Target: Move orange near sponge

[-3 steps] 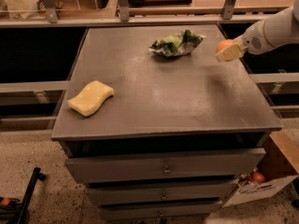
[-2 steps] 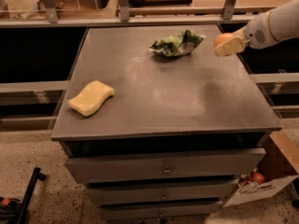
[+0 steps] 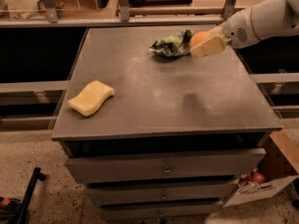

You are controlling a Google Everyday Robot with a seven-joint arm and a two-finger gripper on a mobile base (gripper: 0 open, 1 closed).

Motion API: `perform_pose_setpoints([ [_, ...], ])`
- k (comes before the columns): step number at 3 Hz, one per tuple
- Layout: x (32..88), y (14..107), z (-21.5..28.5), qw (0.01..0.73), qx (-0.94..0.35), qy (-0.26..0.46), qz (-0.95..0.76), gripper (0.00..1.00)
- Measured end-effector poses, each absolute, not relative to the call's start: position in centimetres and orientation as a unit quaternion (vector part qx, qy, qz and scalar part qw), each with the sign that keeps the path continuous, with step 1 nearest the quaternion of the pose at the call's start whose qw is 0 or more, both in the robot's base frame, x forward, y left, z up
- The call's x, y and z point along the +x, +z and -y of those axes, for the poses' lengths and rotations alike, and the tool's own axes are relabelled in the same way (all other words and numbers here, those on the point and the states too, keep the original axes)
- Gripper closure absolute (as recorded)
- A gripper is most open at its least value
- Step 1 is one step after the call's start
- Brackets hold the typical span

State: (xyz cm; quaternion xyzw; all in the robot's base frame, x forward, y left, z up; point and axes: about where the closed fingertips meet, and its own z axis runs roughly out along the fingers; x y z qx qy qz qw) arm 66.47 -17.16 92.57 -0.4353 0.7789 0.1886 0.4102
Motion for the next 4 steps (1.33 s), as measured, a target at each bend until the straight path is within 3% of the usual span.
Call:
perform_pose_setpoints([
  [2,61.6,94.0,6.8,0.404,-0.508,0.283,-0.706,1.00],
  [3,59.7,93.8,3.6,0.395,-0.539,0.298,-0.681,1.00],
  [4,59.7,93.8,3.5,0.395,-0.540,0.300,-0.680,1.00],
])
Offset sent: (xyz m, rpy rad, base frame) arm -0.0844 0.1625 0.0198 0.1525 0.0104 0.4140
